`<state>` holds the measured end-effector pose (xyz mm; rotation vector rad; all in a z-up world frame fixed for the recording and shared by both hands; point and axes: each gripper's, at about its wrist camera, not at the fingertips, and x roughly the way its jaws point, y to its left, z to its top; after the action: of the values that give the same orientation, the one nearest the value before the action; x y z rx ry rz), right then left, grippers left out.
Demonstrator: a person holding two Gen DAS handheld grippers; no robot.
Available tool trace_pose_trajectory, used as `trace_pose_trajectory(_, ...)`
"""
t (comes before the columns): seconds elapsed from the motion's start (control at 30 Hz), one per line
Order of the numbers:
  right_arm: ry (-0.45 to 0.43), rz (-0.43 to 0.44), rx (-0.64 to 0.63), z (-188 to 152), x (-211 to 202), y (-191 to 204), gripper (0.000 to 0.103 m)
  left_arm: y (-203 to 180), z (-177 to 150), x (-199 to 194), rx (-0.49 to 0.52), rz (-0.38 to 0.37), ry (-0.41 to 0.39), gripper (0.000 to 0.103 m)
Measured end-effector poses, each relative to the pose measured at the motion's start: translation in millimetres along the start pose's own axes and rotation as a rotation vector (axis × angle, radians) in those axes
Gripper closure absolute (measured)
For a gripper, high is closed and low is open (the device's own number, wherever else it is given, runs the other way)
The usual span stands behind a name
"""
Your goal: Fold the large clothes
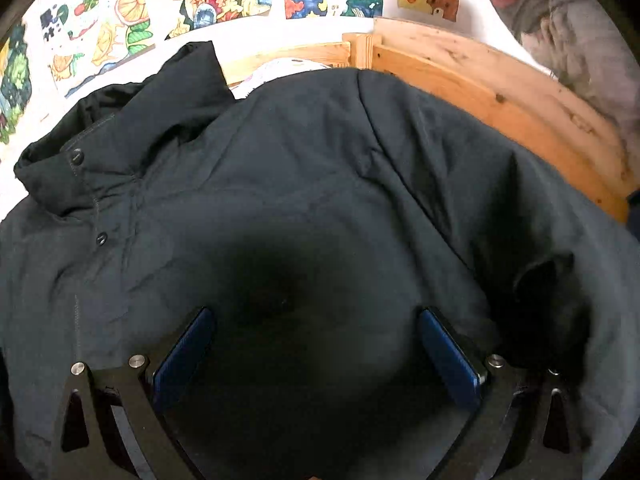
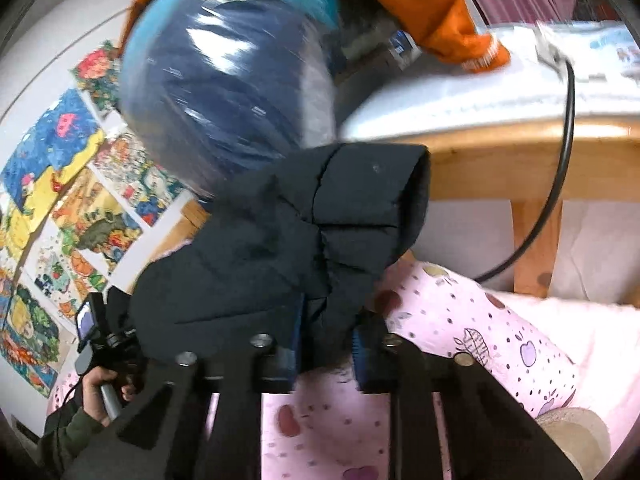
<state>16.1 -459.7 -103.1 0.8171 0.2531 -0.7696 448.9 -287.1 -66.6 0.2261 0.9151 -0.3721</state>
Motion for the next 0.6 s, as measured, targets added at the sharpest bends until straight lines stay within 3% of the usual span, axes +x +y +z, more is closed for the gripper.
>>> trace_pose_trajectory(0.17, -0.105, 0.091, -0.145, 17, -41, 42, 0.090, 29, -5, -67, 0.001, -0.073, -0.098, 0.001)
trace_pose_trajectory(0.33, -0.160, 0.281, -0.422, 34, -71, 138, 0.092, 90, -23, -152, 0.023, -0.169, -0.193, 0.001)
trace_pose_trajectory(0.47, -0.148, 0.424, -0.600, 28, -88, 212, 0.092, 159, -48, -206, -0.074, -0.251, -0.208, 0.001)
trace_pose_trajectory(0.53, -0.123, 0.515, -0.703, 15, -92, 258, 0.092, 189, -59, -217, -0.124, -0.213, -0.205, 0.001)
trace_pose_trajectory(0.6, -0.095, 0.599, -0.778, -2, -98, 286, 0.092, 216, -71, -224, -0.163, -0.120, -0.176, 0.001)
